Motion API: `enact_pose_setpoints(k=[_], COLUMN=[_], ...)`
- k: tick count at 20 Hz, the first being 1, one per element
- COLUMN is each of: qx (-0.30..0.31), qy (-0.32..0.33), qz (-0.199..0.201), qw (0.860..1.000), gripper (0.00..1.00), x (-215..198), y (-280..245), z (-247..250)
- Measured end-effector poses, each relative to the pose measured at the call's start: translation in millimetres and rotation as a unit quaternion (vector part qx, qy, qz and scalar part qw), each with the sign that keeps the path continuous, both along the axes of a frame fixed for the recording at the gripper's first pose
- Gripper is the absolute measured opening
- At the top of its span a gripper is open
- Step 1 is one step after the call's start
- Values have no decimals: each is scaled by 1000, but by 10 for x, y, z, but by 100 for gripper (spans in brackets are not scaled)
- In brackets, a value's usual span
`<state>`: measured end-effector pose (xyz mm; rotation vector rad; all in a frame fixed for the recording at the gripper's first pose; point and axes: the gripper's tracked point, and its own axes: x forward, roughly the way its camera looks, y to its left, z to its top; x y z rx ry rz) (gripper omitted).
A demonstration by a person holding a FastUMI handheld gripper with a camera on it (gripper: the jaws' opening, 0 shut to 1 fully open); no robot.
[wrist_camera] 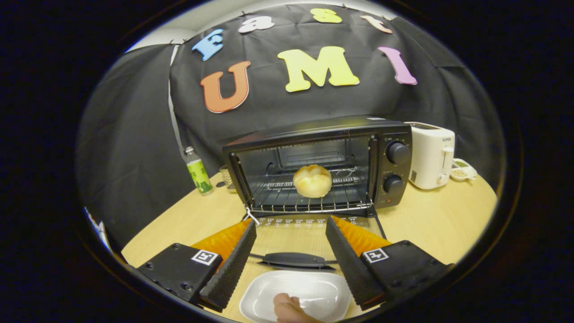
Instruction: Open the toaster oven, put the food inside, and close the toaster oven door.
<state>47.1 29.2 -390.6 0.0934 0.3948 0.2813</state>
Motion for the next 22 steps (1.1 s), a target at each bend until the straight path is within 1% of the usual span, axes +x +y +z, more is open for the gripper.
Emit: enact_pose_setpoints(k=[1, 2, 3, 5, 6, 8, 10, 14, 17, 20, 22], qx=[-29, -53, -66, -78, -93, -89, -86, -95, -101, -81, -78], qy=[-5, -4, 3, 25, 45, 82, 104, 115, 109, 128, 131], qz=[-11, -32, -43, -37, -46, -53, -57, -77, -76, -93, -97], qw=[999, 998, 997, 996, 994, 991, 989, 986, 986, 984, 984], gripper=[100, 100, 100, 100, 100, 100, 100, 100, 100, 100, 100], x=[-69, -139, -192, -275, -311, -341, -352, -254, -201, -176, -172], y=[-65, -138, -155, -58, -84, -57, -32, -86, -50, -32, -21], z=[-21, -76, -166, -358, -487, -674, -770, -848, -755, -733, -673])
